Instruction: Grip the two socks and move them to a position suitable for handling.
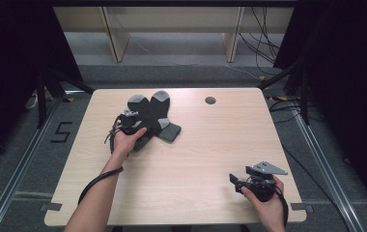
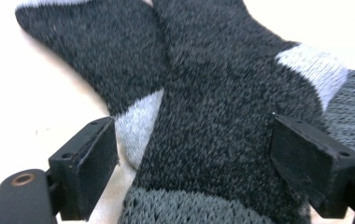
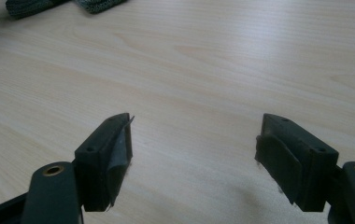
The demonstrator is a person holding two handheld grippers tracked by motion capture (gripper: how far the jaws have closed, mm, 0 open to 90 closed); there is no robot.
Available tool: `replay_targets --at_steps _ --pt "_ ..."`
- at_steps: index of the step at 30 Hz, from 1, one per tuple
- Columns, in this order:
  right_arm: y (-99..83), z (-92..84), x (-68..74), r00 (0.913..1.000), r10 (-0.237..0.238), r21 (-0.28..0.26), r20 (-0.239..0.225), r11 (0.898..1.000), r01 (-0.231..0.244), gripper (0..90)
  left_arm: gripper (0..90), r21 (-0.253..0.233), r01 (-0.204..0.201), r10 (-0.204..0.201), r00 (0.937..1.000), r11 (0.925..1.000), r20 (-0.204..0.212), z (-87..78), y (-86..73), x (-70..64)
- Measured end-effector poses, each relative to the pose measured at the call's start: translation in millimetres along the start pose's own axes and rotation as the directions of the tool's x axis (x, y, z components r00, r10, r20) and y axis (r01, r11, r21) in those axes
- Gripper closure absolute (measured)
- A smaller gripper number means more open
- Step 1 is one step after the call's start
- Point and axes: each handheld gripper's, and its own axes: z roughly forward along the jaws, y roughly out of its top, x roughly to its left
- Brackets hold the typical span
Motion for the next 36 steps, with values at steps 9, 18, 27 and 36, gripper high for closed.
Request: replay_targets --at_steps 9,18,27,36 --pt "-0.1 0.6 -1.8 0.9999 -0.013 0.031 0.001 0.999 0.012 27.5 22.7 -0.011 0.011 -0.011 0.9999 0.9999 0.005 2.5 -4.1 1.1" --pt "-1.0 -0.4 -4.5 0.9995 -0.027 0.037 0.017 0.999 0.026 27.8 53.1 0.003 0.023 -0.023 0.9994 0.9997 0.027 0.8 -1.6 -3.6" --pt "-3.9 1.2 -6.9 0.9999 0.011 0.050 0.011 0.999 -0.011 28.0 68.3 0.013 0.026 -0.026 0.9991 0.9996 0.032 -2.8 -1.3 -10.2" --pt "-4.3 2.9 -5.7 0.9999 0.010 0.046 0.009 0.999 -0.010 28.3 72.1 -0.007 0.030 -0.029 0.9970 0.9995 0.071 -10.2 0.5 -15.8"
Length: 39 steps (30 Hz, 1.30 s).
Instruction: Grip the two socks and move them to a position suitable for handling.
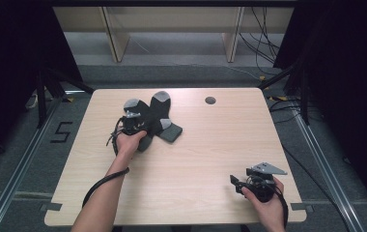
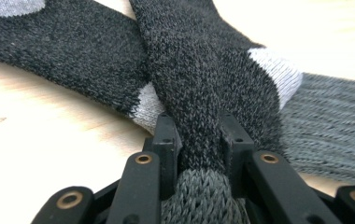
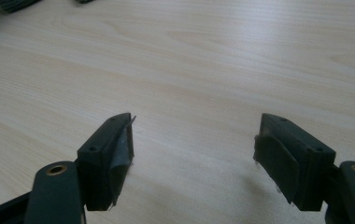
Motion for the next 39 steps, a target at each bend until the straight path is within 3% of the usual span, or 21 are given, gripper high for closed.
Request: replay_targets --at_steps 1,4,5,8,9,10,15,21,25,29,31,33,34,36,39 --pt "-0.1 -0.1 0.0 1.0000 0.002 0.001 -0.002 1.000 -0.002 28.3 72.2 0.000 -0.009 0.009 1.0000 1.0000 -0.001 -1.5 0.7 -0.5" --pt "-1.0 0.2 1.5 0.9997 0.024 -0.012 0.001 1.000 -0.024 28.5 72.3 -0.009 0.025 -0.024 0.9993 0.9997 0.027 -3.5 1.8 -3.8" --pt "-0.5 -0.8 -0.8 0.9999 -0.003 -0.008 0.013 1.000 0.003 28.6 72.4 -0.015 0.028 -0.027 0.9991 0.9995 0.033 -4.6 2.1 -5.2" --pt "-0.3 -2.7 -0.9 0.9996 -0.012 0.003 0.024 1.000 0.012 28.7 73.1 -0.020 0.032 -0.031 0.9980 0.9993 0.055 -9.6 4.7 -8.7" --pt "-0.9 -1.2 2.0 0.9996 0.029 0.007 0.003 1.000 -0.029 28.7 73.4 -0.020 0.031 -0.030 0.9977 0.9993 0.061 -11.6 6.1 -9.6" --pt "-0.6 -0.9 -0.3 1.0000 -0.004 0.001 0.005 1.000 0.004 28.7 73.6 -0.024 0.033 -0.031 0.9971 0.9992 0.069 -13.5 7.6 -10.7" --pt "-0.7 -0.7 0.6 0.9999 -0.009 0.008 0.009 1.000 0.009 28.7 74.1 -0.024 0.012 -0.010 0.9976 0.9996 0.068 -20.3 12.8 -14.7" --pt "-1.1 -0.1 -0.5 1.0000 -0.002 0.009 0.010 1.000 0.002 28.8 74.0 0.029 0.010 -0.011 0.9989 0.9995 0.045 -18.6 6.4 -12.0" --pt "-1.5 0.5 -0.5 1.0000 0.003 0.006 0.000 1.000 -0.003 28.8 74.5 0.062 0.009 -0.012 0.9985 0.9980 0.054 -19.0 -0.4 -9.5" --pt "-1.6 1.0 -0.1 0.9997 -0.015 0.022 0.020 1.000 0.014 28.8 74.6 0.059 0.002 -0.006 0.9980 0.9982 0.063 -20.5 -1.4 -11.4" --pt "-2.2 1.5 3.1 0.9998 0.017 0.026 0.003 1.000 -0.017 28.8 74.8 0.058 -0.004 0.000 0.9977 0.9983 0.068 -21.9 -0.2 -13.6" --pt "-1.8 1.4 1.4 0.9999 -0.012 0.020 0.010 1.000 0.011 28.9 74.8 0.050 -0.014 0.011 0.9976 0.9986 0.068 -23.4 1.0 -15.4" --pt "-2.1 1.5 3.3 0.9998 0.020 0.029 0.003 0.999 -0.020 29.0 74.9 0.048 -0.013 0.010 0.9975 0.9988 0.071 -23.7 1.3 -15.9" --pt "-2.5 3.0 2.8 0.9998 0.020 0.009 -0.006 1.000 -0.020 29.0 75.0 0.044 -0.008 0.005 0.9972 0.9990 0.074 -25.2 2.7 -17.4" --pt "-1.4 0.2 0.0 0.9998 -0.015 0.016 0.014 1.000 0.015 29.0 75.8 0.020 -0.003 0.001 0.9959 0.9998 0.090 -29.1 6.4 -20.7"
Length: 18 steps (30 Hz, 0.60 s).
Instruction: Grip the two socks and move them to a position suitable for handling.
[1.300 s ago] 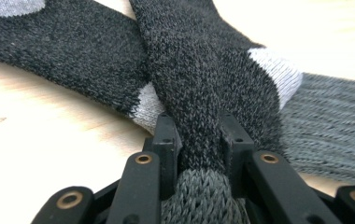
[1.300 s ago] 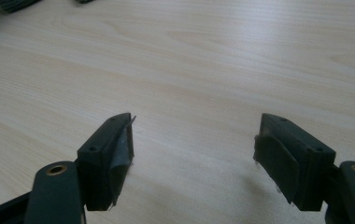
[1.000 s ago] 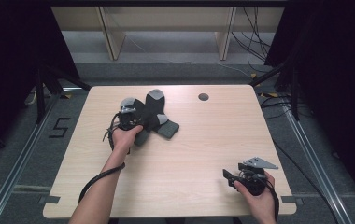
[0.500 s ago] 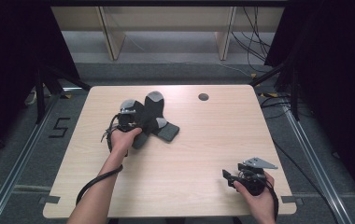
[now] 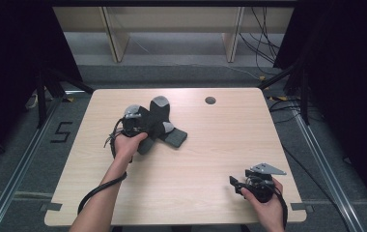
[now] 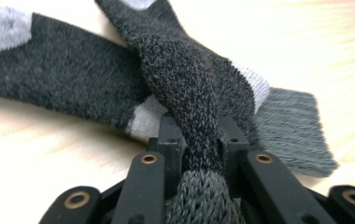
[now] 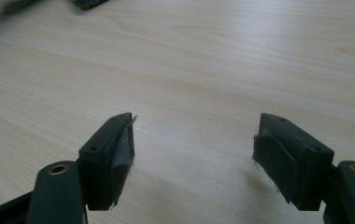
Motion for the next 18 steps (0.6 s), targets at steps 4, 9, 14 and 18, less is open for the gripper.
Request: replay_targets --at_steps 4,9,14,18 --pt "-1.2 1.1 1.0 0.9996 0.024 0.008 -0.013 1.000 -0.024 29.0 76.1 -0.001 -0.019 0.019 0.9998 0.9998 0.012 -5.4 7.5 -4.7" --pt "-1.9 0.2 2.2 0.9997 0.017 0.007 -0.016 1.000 -0.016 29.5 74.9 0.024 -0.038 0.039 0.9993 0.9990 -0.003 -6.8 7.2 -4.9" --pt "-2.3 1.8 5.6 0.9993 0.032 0.010 -0.021 0.999 -0.032 29.4 51.9 0.051 0.022 -0.018 0.9963 0.9984 -0.084 3.7 -3.5 5.0" --pt "-1.7 1.9 4.7 0.9997 0.001 0.011 -0.023 1.000 -0.001 29.3 26.7 0.031 0.066 -0.061 0.9901 0.9974 -0.126 7.8 -3.5 9.9"
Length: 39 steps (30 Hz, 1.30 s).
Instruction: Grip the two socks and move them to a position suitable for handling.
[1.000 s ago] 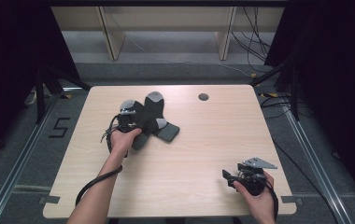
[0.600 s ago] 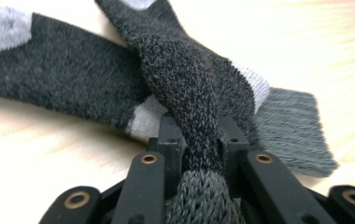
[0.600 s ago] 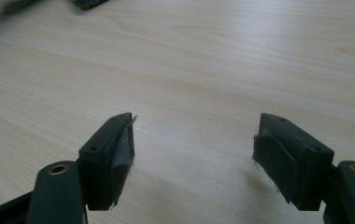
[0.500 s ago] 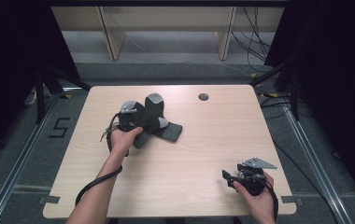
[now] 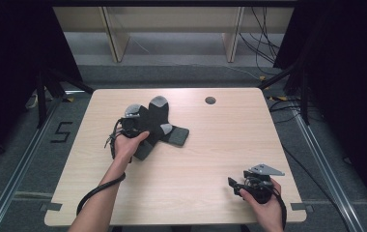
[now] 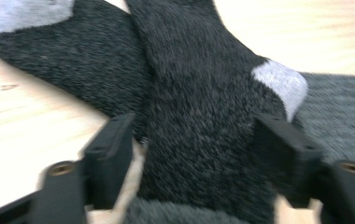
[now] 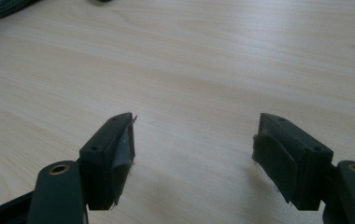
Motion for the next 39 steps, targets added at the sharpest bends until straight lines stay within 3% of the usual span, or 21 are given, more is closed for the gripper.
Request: replay_targets --at_steps 4,6,7,11,13,14,15,17,18,19,20,22,24,26,27,28,29,31,33,36,39 --pt "-0.1 0.4 -0.8 1.0000 -0.003 0.001 0.000 1.000 0.003 29.1 23.2 -0.013 0.048 -0.048 0.9988 0.9988 -0.011 6.7 3.9 2.9" --pt "-0.3 0.9 -1.0 1.0000 -0.002 0.003 -0.004 1.000 0.002 29.1 22.6 0.023 0.060 -0.060 0.9982 0.9979 -0.008 12.3 4.0 4.6" --pt "-0.3 0.8 -0.9 1.0000 -0.001 0.004 -0.004 1.000 0.001 29.1 21.9 0.016 0.078 -0.077 0.9969 0.9968 -0.016 15.7 3.0 3.1" --pt "-0.3 0.7 -1.9 1.0000 -0.003 -0.011 -0.008 1.000 0.003 29.0 21.1 0.037 0.079 -0.078 0.9968 0.9962 -0.015 21.5 2.7 0.6" --pt "-0.9 1.7 -0.8 0.9995 0.026 -0.001 -0.020 1.000 -0.026 28.8 21.2 0.033 0.082 -0.081 0.9966 0.9961 -0.013 23.4 1.7 0.8" --pt "-0.9 1.4 -2.9 0.9998 -0.006 -0.002 -0.019 1.000 0.006 28.7 21.4 0.030 0.087 -0.087 0.9961 0.9957 -0.013 24.4 1.0 0.5" --pt "-1.6 2.3 -0.2 0.9991 0.027 0.001 -0.032 1.000 -0.027 28.7 21.7 0.034 0.090 -0.089 0.9959 0.9954 -0.013 26.2 -0.1 0.6" --pt "-1.4 2.4 0.3 0.9988 0.035 0.001 -0.036 0.999 -0.035 28.7 22.6 0.022 0.064 -0.064 0.9977 0.9977 -0.021 27.6 -0.6 0.6" --pt "-0.6 1.5 -2.0 0.9998 -0.005 0.003 -0.020 1.000 0.005 28.7 24.2 0.021 0.063 -0.063 0.9979 0.9978 -0.015 28.0 -0.5 0.4" --pt "-0.8 2.2 1.0 0.9987 0.034 0.003 -0.037 0.999 -0.034 28.7 32.0 0.041 0.053 -0.053 0.9986 0.9977 -0.007 27.1 0.8 0.4" --pt "-0.8 2.2 1.0 0.9987 0.034 0.003 -0.037 0.999 -0.034 28.7 32.0 0.041 0.047 -0.047 0.9989 0.9981 0.008 27.1 1.0 0.6" --pt "-0.6 1.4 1.0 0.9989 0.034 0.019 -0.033 0.999 -0.033 28.5 48.5 0.035 0.066 -0.067 0.9966 0.9972 0.048 27.9 0.6 3.1" --pt "-1.5 4.3 -2.2 0.9985 0.013 0.009 -0.054 1.000 -0.012 28.4 56.1 0.036 0.075 -0.077 0.9949 0.9965 0.064 28.7 0.7 4.0" --pt "-1.6 4.1 -2.9 0.9989 -0.005 0.025 -0.047 1.000 0.006 28.4 63.4 0.034 0.072 -0.074 0.9940 0.9968 0.080 30.1 0.6 2.8" --pt "-1.9 3.8 -1.1 0.9983 0.023 0.039 -0.053 0.999 -0.021 28.4 66.3 0.048 0.060 -0.064 0.9943 0.9970 0.085 29.9 1.5 2.6" --pt "-1.9 3.8 -1.1 0.9983 0.023 0.039 -0.053 0.999 -0.021 28.4 66.3 0.049 0.056 -0.061 0.9943 0.9972 0.088 30.1 1.9 2.2" --pt "-1.9 3.9 -3.7 0.9993 -0.007 0.028 -0.037 1.000 0.008 28.4 68.4 0.056 0.056 -0.061 0.9935 0.9969 0.096 30.1 2.6 2.5" --pt "-2.4 6.1 -3.6 0.9979 0.011 0.030 -0.064 1.000 -0.009 28.4 69.2 0.068 0.073 -0.080 0.9903 0.9950 0.114 29.4 3.3 2.9" --pt "-2.9 4.1 -2.9 0.9985 0.032 0.046 -0.045 0.998 -0.030 28.4 71.1 0.065 0.066 -0.073 0.9908 0.9957 0.113 28.1 3.4 1.7" --pt "-2.8 4.6 -5.0 0.9989 0.010 0.042 -0.047 0.999 -0.008 28.4 72.1 0.054 0.039 -0.046 0.9916 0.9977 0.121 25.6 3.7 -1.5" --pt "-2.9 4.8 -4.2 0.9985 0.013 0.037 -0.052 0.999 -0.012 28.4 72.9 0.047 0.043 -0.049 0.9888 0.9980 0.141 21.5 3.3 -4.6"
